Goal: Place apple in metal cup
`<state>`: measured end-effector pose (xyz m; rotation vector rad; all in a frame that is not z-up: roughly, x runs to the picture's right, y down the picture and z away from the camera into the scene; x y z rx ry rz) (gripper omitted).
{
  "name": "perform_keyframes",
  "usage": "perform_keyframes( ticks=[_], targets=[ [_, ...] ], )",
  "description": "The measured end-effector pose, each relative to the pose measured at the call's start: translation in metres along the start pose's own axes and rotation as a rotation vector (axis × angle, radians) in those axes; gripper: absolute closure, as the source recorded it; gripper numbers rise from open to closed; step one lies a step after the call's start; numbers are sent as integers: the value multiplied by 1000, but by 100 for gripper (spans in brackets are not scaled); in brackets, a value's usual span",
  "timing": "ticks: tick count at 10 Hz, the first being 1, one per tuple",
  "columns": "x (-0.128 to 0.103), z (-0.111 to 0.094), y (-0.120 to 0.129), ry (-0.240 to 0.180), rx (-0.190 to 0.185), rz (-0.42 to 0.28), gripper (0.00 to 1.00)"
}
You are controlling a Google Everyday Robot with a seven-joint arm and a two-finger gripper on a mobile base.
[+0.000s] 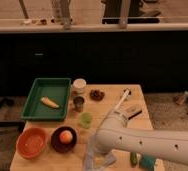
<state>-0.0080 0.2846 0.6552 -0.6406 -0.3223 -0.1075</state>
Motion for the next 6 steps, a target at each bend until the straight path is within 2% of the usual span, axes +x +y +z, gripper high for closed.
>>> perform_keyframes(
  ticks=[3, 6],
  targets=[
    [-39, 10, -4, -6, 21, 0, 20],
    [-62, 14, -12, -14, 36, -10, 20]
  ],
)
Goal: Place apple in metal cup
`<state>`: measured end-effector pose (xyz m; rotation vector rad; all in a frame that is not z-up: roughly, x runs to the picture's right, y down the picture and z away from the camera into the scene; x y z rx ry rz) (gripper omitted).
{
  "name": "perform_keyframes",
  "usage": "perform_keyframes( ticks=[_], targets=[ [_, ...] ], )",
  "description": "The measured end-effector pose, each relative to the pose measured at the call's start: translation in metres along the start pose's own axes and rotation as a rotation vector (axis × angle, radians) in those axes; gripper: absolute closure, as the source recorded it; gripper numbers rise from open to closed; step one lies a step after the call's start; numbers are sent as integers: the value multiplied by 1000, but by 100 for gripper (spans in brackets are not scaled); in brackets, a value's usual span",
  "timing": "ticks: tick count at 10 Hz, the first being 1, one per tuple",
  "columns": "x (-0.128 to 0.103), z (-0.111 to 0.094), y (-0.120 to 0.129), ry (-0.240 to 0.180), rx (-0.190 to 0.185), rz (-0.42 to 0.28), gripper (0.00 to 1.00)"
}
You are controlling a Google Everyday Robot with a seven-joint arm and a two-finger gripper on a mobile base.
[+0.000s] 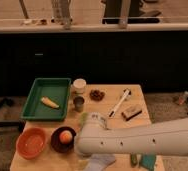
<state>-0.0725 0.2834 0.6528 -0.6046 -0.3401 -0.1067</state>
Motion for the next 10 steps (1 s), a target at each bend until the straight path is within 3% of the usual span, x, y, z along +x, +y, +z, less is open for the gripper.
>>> perform_keyframes(
  ticks=[4, 10],
  targets=[
    [-13, 7, -15, -12, 12, 14, 20],
    [-30, 23, -32, -32, -6, 18, 20]
  ],
)
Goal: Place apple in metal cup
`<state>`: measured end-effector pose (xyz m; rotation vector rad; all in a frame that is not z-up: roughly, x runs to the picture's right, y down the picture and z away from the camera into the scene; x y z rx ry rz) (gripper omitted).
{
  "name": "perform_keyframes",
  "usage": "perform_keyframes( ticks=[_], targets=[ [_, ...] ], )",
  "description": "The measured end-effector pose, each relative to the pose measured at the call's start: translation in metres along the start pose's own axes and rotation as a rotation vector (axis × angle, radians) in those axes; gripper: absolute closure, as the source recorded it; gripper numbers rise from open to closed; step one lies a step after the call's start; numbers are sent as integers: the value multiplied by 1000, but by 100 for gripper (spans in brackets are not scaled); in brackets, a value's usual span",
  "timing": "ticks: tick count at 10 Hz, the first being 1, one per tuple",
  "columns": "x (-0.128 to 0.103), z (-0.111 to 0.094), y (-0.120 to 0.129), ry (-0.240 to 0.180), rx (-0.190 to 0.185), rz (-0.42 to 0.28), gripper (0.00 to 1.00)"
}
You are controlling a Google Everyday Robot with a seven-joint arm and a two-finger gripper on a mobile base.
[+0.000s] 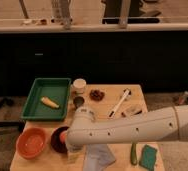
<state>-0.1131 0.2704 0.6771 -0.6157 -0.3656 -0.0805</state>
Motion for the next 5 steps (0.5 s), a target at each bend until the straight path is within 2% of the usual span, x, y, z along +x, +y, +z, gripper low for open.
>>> perform_keyframes(
  ticks=[5],
  targets=[
    [-9, 8, -2, 3, -13, -10, 20]
  ],
)
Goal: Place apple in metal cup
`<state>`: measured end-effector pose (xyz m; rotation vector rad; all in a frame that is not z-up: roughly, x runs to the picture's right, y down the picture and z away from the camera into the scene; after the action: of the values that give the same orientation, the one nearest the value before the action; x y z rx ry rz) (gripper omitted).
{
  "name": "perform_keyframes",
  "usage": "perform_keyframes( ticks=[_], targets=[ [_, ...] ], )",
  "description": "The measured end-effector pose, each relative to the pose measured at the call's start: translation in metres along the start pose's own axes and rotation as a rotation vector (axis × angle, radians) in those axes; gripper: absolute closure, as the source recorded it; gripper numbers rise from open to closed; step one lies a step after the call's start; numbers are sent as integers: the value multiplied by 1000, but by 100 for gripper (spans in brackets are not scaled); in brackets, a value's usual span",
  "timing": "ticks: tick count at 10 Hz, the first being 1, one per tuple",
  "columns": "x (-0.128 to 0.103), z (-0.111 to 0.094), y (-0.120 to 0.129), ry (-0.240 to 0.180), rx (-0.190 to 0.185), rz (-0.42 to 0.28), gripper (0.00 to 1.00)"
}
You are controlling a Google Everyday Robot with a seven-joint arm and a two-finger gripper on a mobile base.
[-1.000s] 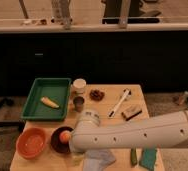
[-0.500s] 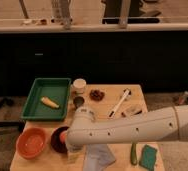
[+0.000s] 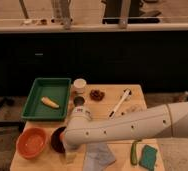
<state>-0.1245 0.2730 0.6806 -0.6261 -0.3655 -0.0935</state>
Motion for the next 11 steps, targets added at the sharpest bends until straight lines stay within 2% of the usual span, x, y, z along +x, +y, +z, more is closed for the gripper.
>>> perform_keyframes(
  ticks=[3, 7, 10, 11],
  targets=[
    [-3, 4, -2, 2, -4, -1, 20],
    [-20, 9, -11, -7, -5, -20, 20],
    [-32, 10, -19, -7, 1, -36, 39],
    [-33, 10, -20, -8, 1, -38, 41]
  ],
)
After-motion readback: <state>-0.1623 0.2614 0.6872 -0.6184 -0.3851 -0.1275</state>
